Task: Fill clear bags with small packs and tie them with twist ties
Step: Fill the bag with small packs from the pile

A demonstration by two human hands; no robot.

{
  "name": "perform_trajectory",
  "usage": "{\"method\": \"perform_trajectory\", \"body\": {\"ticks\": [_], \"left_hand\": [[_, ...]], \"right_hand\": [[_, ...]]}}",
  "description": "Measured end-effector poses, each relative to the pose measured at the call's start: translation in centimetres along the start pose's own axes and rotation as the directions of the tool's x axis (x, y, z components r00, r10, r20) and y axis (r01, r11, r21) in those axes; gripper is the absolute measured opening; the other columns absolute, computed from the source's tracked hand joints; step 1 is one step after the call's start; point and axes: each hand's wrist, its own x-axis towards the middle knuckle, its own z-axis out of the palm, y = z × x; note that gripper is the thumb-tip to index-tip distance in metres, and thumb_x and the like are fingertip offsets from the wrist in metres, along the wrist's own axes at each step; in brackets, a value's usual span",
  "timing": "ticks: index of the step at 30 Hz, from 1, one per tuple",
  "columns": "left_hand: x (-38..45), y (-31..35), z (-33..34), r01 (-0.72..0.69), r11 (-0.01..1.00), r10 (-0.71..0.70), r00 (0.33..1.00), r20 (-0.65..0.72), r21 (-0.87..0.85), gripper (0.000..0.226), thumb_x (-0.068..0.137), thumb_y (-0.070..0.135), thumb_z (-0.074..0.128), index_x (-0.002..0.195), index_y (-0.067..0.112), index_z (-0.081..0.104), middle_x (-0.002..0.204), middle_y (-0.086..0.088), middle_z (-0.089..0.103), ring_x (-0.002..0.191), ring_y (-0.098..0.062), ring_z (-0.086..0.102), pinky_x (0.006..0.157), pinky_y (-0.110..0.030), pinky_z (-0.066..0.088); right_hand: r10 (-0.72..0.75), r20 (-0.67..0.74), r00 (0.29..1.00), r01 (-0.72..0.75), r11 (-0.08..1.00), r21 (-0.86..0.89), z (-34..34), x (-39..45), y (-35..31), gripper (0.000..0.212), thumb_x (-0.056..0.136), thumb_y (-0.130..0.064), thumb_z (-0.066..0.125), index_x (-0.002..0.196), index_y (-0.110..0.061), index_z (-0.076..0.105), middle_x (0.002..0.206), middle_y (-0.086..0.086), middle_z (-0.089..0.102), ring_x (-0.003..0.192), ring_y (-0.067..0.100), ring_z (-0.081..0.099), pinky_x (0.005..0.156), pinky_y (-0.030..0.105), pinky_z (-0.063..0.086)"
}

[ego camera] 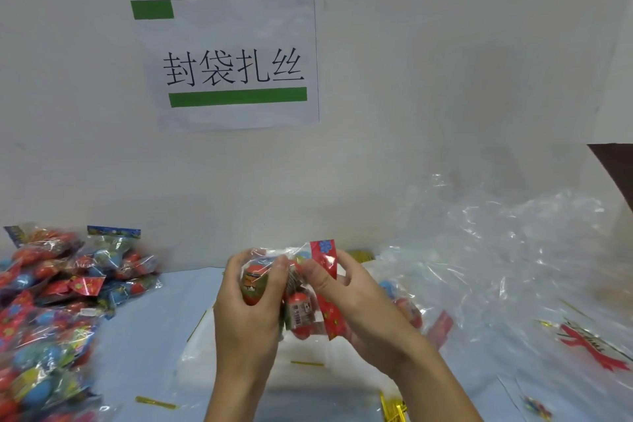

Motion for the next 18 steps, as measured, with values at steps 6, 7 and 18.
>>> {"method": "perform_trajectory", "body": {"ticks": [6,7,18], "left_hand": [[-0.3,0.5,0.7,-0.051,0.998,0.048,0.996,0.077,0.03,0.044,0.069,0.063,0.061,0.098,0.03,0.06,0.071,0.007,0.069,0.056,-0.006,0.064,0.043,-0.019,0.046],[-0.3,0.6,0.8,-0.025,1.0,0.023,0.996,0.086,0.018,0.043,0.071,0.064,0.057,0.098,0.031,0.059,0.072,0.007,0.069,0.056,-0.007,0.064,0.043,-0.018,0.045],[-0.6,1.7,3.4,0.154,0.975,-0.154,0.988,0.008,-0.157,0.027,0.105,0.039,0.036,0.103,0.024,0.058,0.096,-0.007,0.068,0.085,-0.02,0.066,0.064,-0.032,0.051]], "right_hand": [[-0.104,0.054,0.993,0.108,0.991,-0.078,-1.4,-0.2,-0.2,0.046,0.079,-0.043,0.083,0.111,-0.012,0.071,0.105,0.016,0.074,0.089,0.029,0.072,0.074,0.041,0.057],[-0.124,0.04,0.992,0.127,0.986,-0.106,-1.5,-0.2,-0.4,0.044,0.08,-0.041,0.082,0.111,-0.012,0.07,0.103,0.016,0.075,0.085,0.03,0.072,0.073,0.043,0.058],[-0.35,-0.335,0.875,0.331,0.937,-0.115,-5.9,-2.4,-5.6,0.029,0.075,-0.028,0.077,0.097,-0.008,0.073,0.085,0.011,0.078,0.073,0.024,0.075,0.069,0.037,0.061]]}}
